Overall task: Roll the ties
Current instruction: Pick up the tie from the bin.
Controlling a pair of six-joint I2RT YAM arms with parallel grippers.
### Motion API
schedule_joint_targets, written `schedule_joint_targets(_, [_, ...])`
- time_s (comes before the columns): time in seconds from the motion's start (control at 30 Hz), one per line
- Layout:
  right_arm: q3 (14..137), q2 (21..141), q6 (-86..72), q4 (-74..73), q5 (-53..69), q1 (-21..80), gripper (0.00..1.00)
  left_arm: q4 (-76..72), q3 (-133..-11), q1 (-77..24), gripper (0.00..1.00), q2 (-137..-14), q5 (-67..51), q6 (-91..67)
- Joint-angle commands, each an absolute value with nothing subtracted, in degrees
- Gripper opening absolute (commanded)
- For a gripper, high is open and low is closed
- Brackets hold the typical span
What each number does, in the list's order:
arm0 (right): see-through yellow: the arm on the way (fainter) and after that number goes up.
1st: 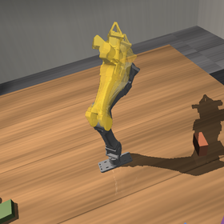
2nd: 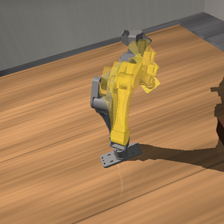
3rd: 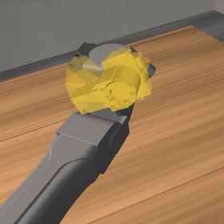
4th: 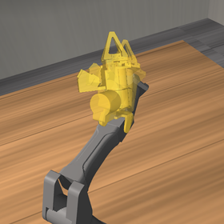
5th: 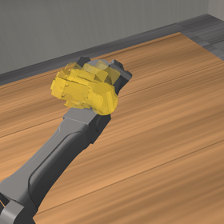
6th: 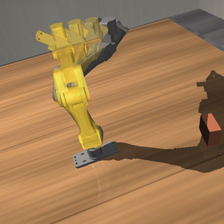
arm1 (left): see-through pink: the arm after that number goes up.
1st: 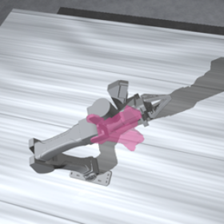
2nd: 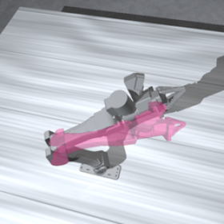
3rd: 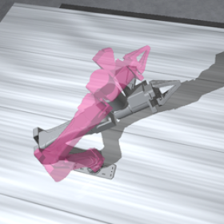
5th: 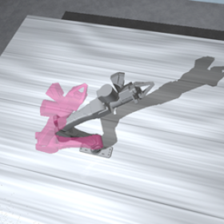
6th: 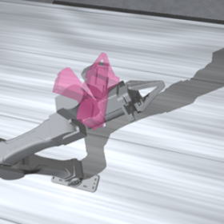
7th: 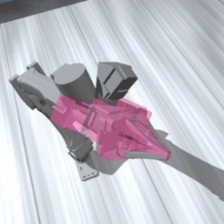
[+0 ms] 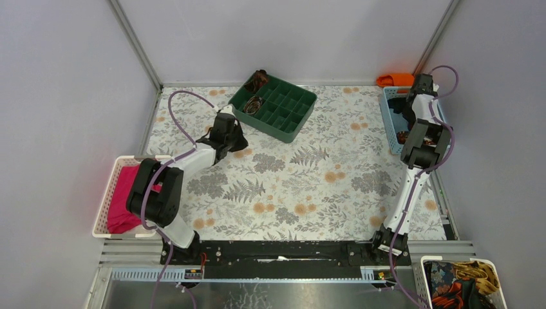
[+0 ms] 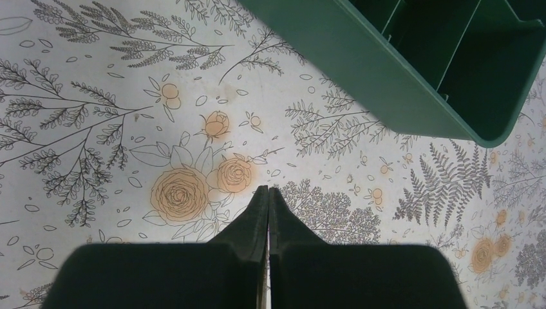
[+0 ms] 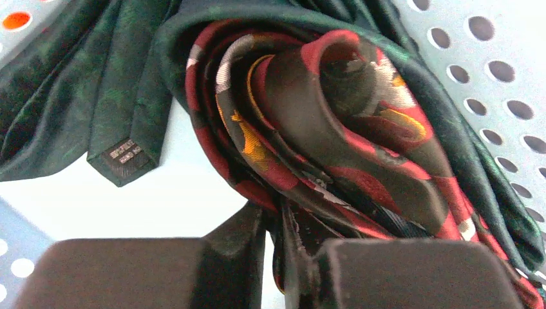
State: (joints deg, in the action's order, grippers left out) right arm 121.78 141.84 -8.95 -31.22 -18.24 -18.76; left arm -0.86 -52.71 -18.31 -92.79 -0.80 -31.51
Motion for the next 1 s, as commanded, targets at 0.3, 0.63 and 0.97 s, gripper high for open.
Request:
schedule_joint_targets(0.3, [112.13, 126.96, -12.36, -21.39, -4.32, -18.73, 0.0, -3.39, -53.38, -17.71, 0.0, -92.8, -2.38, -32.41])
schedule_joint_targets(0.63, [98.96, 102.74, -19.24, -15.12, 10.3, -16.86, 0.0, -4.05, -51.09, -18.95, 0.0, -85.47, -2.67, -34.76])
schedule_joint_targets(0.97, [90.27, 81.3, -22.9, -13.68, 22.18, -8.28, 0.0, -0.7, -51.51, -28.99, 0.0, -75.17, 3.86, -34.84])
